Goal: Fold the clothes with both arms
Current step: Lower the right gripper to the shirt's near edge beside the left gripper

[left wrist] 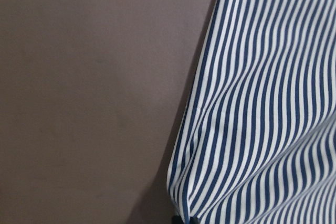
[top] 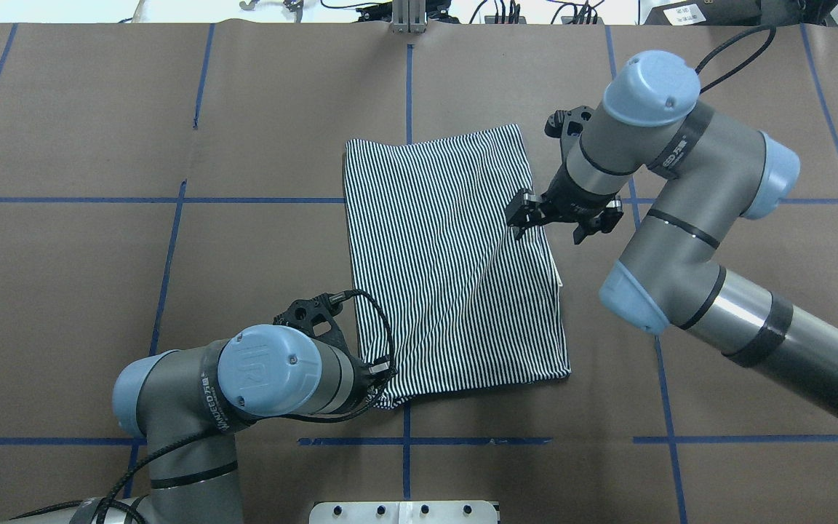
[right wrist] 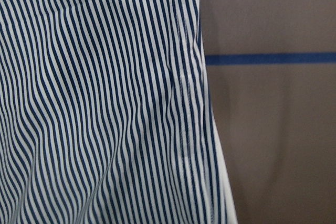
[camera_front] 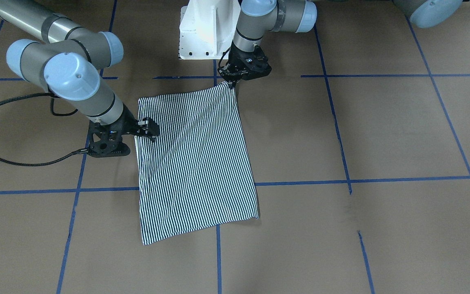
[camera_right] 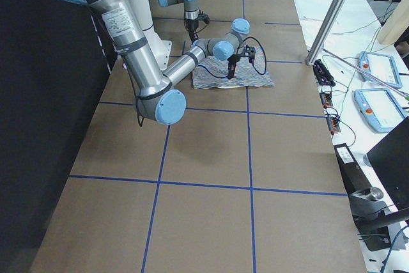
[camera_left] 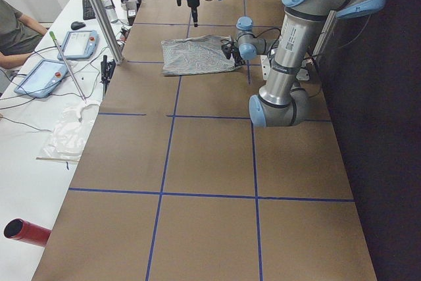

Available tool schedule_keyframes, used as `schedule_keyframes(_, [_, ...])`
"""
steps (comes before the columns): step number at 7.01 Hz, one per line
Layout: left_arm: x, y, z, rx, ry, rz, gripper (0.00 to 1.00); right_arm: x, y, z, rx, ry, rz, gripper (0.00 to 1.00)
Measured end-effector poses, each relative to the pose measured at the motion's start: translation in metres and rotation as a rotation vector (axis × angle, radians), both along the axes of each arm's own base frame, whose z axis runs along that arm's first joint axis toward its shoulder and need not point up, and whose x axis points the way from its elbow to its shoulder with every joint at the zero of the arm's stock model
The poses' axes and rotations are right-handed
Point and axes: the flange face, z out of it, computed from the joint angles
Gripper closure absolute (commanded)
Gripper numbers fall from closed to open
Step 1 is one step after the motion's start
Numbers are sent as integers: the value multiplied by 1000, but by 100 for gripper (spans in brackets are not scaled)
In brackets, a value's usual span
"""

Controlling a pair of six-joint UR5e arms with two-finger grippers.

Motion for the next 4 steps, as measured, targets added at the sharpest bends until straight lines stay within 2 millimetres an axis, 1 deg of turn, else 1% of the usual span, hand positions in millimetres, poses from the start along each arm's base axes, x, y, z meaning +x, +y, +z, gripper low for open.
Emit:
schedule_keyframes(1, [-2, 0, 0, 7, 0, 4, 100, -20, 34, -17, -88, -5, 70, 0])
schedule_keyframes(2, [-3, 0, 0, 10, 0, 5, 100, -37, 67, -29, -164, -1, 143, 0])
schedule_keyframes(3, [-3, 0, 0, 11, 1, 6, 100, -53, 95, -33, -214, 11, 204, 0])
schedule_keyframes(4, [-3, 1, -1, 12, 3, 7, 100, -67, 117, -29, -239, 32, 246, 0])
